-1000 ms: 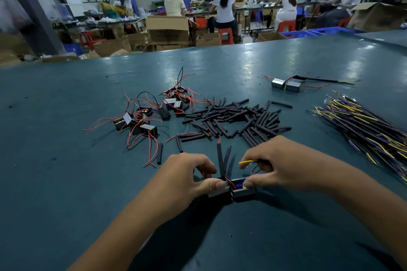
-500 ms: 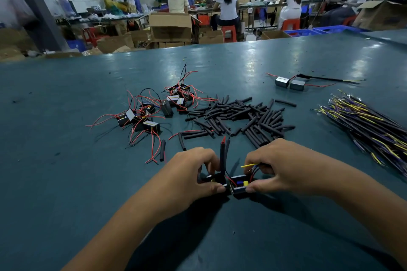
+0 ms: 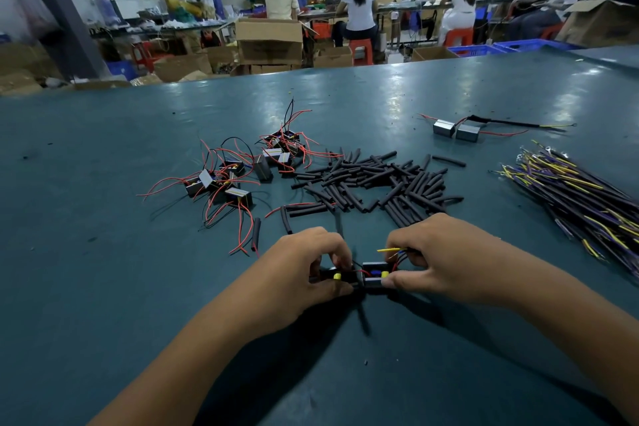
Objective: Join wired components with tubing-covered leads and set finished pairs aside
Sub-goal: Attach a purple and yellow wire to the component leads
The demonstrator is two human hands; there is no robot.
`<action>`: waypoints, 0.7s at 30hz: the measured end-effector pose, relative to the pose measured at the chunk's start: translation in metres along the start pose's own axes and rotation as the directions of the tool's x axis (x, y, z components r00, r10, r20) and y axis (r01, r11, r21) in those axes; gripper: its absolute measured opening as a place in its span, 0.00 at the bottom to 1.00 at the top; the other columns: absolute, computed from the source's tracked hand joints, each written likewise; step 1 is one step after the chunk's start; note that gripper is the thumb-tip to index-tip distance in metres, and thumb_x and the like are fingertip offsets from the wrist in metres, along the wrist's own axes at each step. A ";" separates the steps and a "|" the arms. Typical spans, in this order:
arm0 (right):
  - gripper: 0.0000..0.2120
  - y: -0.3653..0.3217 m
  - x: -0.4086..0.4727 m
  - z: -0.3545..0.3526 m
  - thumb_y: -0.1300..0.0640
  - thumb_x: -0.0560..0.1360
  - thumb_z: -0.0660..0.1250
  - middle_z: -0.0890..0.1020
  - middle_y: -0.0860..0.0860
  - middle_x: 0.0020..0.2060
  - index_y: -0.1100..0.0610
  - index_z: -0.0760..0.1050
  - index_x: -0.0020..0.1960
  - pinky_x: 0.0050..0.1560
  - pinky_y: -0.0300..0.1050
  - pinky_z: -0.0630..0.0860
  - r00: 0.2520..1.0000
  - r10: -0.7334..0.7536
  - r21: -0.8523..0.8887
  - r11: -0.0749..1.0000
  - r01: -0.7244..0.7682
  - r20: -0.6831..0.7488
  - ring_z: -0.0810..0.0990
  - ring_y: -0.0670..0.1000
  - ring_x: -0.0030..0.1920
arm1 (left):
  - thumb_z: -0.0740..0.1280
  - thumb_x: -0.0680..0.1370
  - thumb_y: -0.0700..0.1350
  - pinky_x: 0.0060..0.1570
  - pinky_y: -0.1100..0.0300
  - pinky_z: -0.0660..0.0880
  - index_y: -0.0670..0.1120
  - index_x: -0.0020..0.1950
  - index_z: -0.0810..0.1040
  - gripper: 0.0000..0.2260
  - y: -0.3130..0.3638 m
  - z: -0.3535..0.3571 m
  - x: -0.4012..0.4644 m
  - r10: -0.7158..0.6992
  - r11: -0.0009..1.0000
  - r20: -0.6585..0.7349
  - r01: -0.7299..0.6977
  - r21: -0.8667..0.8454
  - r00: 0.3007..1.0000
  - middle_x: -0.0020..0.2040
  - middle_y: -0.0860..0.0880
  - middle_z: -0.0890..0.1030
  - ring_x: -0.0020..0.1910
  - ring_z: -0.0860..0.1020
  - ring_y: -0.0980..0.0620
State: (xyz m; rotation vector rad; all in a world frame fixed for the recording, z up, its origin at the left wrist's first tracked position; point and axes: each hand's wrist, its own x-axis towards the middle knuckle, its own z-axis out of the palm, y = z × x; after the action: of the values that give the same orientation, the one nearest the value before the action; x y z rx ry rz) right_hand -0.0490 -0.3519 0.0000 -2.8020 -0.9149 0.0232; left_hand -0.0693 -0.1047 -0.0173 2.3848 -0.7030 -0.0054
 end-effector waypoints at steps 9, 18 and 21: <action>0.13 0.001 0.002 0.001 0.39 0.75 0.69 0.68 0.46 0.27 0.48 0.74 0.45 0.30 0.40 0.60 1.000 -0.017 0.070 0.997 0.017 -0.006 0.70 0.41 0.31 | 0.78 0.72 0.49 0.40 0.55 0.76 0.58 0.47 0.75 0.12 -0.004 0.005 0.002 -0.087 0.991 -0.037 0.082 -0.108 0.996 0.43 0.53 0.80 0.38 0.77 0.53; 0.15 0.002 0.002 0.005 0.38 0.76 0.68 0.69 0.45 0.28 0.49 0.77 0.53 0.32 0.42 0.63 0.999 -0.048 0.081 0.995 0.050 -0.020 0.69 0.43 0.31 | 0.77 0.72 0.50 0.42 0.57 0.77 0.56 0.45 0.77 0.09 -0.006 0.008 0.001 -0.048 0.994 -0.033 0.045 -0.104 0.998 0.45 0.56 0.79 0.43 0.78 0.54; 0.15 -0.005 0.001 0.004 0.38 0.75 0.69 0.72 0.44 0.30 0.48 0.77 0.53 0.36 0.45 0.70 0.996 -0.055 0.120 0.991 0.064 -0.076 0.71 0.45 0.33 | 0.77 0.73 0.49 0.43 0.53 0.77 0.54 0.45 0.78 0.09 -0.006 0.009 0.002 -0.042 0.993 -0.039 0.037 -0.116 0.998 0.45 0.54 0.79 0.43 0.78 0.53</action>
State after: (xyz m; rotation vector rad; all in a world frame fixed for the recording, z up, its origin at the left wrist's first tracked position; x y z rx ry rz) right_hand -0.0508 -0.3468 -0.0030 -2.6441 -0.9460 -0.0299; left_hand -0.0667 -0.1072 -0.0279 2.2813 -0.6195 -0.0126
